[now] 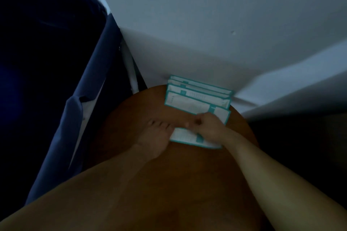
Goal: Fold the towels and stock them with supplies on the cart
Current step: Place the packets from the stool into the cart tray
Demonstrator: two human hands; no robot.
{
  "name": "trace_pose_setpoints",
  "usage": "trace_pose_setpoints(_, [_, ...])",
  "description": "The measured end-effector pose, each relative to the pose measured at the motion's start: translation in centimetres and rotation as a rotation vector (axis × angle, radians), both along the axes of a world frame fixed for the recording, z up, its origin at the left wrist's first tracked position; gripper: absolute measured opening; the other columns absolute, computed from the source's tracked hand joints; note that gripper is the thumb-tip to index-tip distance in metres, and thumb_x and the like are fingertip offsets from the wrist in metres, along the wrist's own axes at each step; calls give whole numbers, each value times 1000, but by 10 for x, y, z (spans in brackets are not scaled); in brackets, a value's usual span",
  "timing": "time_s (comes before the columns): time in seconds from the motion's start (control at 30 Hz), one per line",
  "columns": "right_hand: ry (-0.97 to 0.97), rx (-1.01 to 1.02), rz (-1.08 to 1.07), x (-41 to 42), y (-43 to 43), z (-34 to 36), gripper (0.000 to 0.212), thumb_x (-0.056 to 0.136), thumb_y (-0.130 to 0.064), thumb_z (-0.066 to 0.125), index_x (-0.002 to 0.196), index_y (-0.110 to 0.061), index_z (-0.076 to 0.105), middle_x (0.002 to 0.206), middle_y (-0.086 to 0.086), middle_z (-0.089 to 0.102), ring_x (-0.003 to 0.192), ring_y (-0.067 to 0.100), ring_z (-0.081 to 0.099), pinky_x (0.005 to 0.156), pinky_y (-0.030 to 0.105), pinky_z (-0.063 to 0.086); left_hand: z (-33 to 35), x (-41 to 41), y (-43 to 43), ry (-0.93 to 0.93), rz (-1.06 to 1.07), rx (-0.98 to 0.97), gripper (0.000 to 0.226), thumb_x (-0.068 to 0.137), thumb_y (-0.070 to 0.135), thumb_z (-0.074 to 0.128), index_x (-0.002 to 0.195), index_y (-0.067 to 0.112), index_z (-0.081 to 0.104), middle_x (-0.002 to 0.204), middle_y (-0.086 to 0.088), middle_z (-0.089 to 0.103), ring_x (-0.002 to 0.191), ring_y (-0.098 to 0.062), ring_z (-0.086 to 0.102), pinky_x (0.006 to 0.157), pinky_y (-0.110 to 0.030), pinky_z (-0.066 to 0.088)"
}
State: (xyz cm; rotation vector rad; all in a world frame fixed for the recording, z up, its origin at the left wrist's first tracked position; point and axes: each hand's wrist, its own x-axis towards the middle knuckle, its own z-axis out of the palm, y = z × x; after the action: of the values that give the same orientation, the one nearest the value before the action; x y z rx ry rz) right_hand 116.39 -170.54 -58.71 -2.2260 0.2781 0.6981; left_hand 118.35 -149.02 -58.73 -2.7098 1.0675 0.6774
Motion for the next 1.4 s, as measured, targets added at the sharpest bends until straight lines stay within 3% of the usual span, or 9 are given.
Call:
trace_pose_setpoints(0.1, [-345,-320,-105,13,-10,-2,31,91,-27,69,117,-11,69,119,13,63,114,33,55,97,38,43,-1,-5,11,-50,128,55,53,102,21,28,155,19,21,150,-6,42,132,-24,42,111,-35,22])
trace_pose_setpoints(0.33, [-224,-802,207,10,-9,-20,53,84,-39,69,128,-15,51,124,11,57,116,31,52,94,41,38,-1,-18,30,-10,326,89,52,100,34,37,150,25,29,137,-5,53,121,-27,52,100,-36,36])
trace_pose_setpoints(0.53, [-106,-606,151,-10,-3,-14,47,88,-42,67,131,-25,61,124,8,64,115,29,58,93,34,43,15,-30,37,121,690,-234,33,100,35,46,130,21,44,104,-12,69,94,-34,65,67,-31,36])
trace_pose_setpoints(0.73, [-20,-6,-345,-27,10,38,20,87,-11,74,104,-10,64,110,16,70,85,22,64,58,18,40,69,-36,52,-118,481,-147,63,93,45,50,150,30,31,121,-5,51,111,-29,50,86,-41,37])
trace_pose_setpoints(0.83, [-61,137,-573,-41,17,76,20,87,-6,73,93,-17,58,105,15,70,80,21,63,68,28,49,107,-34,49,-161,560,-141,85,86,74,36,153,23,19,127,-5,41,116,-27,41,93,-45,37])
trace_pose_setpoints(0.97, [-184,219,-671,-63,23,132,18,88,-4,70,100,-14,60,103,15,70,90,32,69,81,46,57,166,-35,34,-64,669,-292,79,87,77,17,144,24,30,129,-5,45,116,-28,46,94,-45,41])
trace_pose_setpoints(1.1, [-296,256,-757,-99,40,189,13,89,-6,69,88,-17,62,93,10,73,69,17,70,64,35,57,216,-49,29,199,681,-505,48,99,50,43,126,11,46,123,-10,53,108,-28,56,85,-35,46])
trace_pose_setpoints(1.23, [-416,215,-904,-143,53,250,11,89,-6,67,89,-15,60,97,17,70,86,35,69,78,51,58,260,-72,36,478,570,-731,31,102,35,52,125,14,55,111,-2,63,92,-15,62,67,-21,49])
trace_pose_setpoints(1.4, [-638,15,-954,-200,46,335,18,93,-24,64,83,-13,54,83,9,63,81,32,64,73,46,53,320,-85,38,574,396,-692,23,97,31,62,119,23,62,108,-7,71,94,-26,70,88,-43,57])
